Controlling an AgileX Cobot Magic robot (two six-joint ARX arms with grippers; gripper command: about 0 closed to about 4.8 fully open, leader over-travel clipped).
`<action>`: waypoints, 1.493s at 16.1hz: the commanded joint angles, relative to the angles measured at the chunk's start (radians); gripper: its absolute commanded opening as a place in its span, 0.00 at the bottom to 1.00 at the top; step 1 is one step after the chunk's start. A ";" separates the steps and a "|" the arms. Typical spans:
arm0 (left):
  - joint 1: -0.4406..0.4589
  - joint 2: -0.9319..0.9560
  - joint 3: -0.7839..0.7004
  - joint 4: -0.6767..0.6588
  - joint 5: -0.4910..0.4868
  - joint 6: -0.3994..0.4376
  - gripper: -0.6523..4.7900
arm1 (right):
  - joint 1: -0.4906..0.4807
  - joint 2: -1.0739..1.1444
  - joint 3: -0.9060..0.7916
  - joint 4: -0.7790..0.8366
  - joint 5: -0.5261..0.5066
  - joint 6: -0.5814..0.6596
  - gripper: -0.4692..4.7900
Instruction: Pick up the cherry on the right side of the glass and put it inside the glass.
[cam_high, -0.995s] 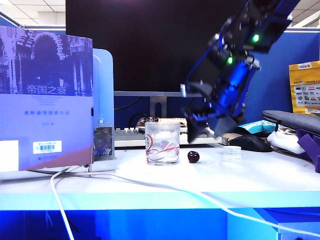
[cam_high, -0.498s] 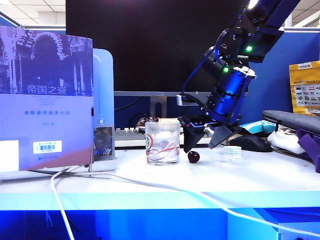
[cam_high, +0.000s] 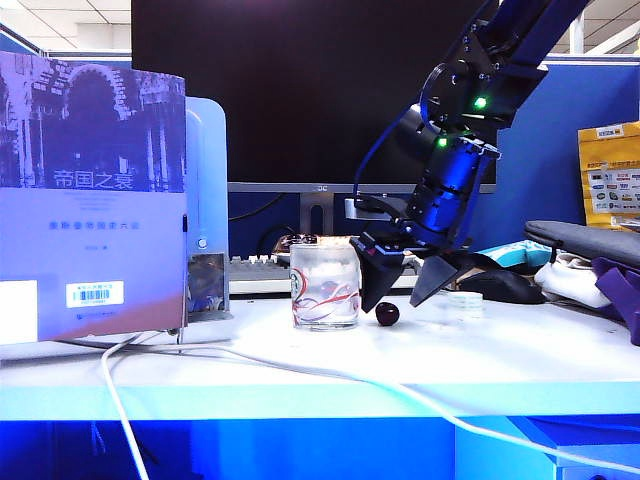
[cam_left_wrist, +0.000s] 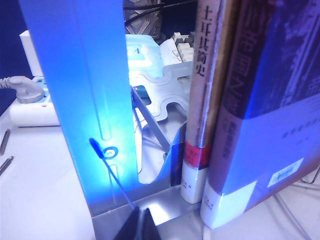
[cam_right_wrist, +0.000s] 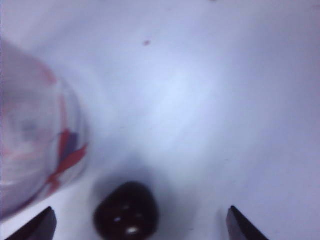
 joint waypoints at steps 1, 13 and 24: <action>0.001 -0.003 0.000 -0.012 0.004 0.004 0.11 | 0.002 0.012 0.011 -0.018 -0.018 -0.003 1.00; 0.001 -0.003 0.000 -0.012 0.004 0.004 0.11 | 0.002 0.018 0.011 0.004 -0.015 0.022 0.76; 0.001 -0.003 0.000 -0.012 0.004 0.004 0.11 | 0.002 0.018 0.011 0.029 -0.014 0.024 0.36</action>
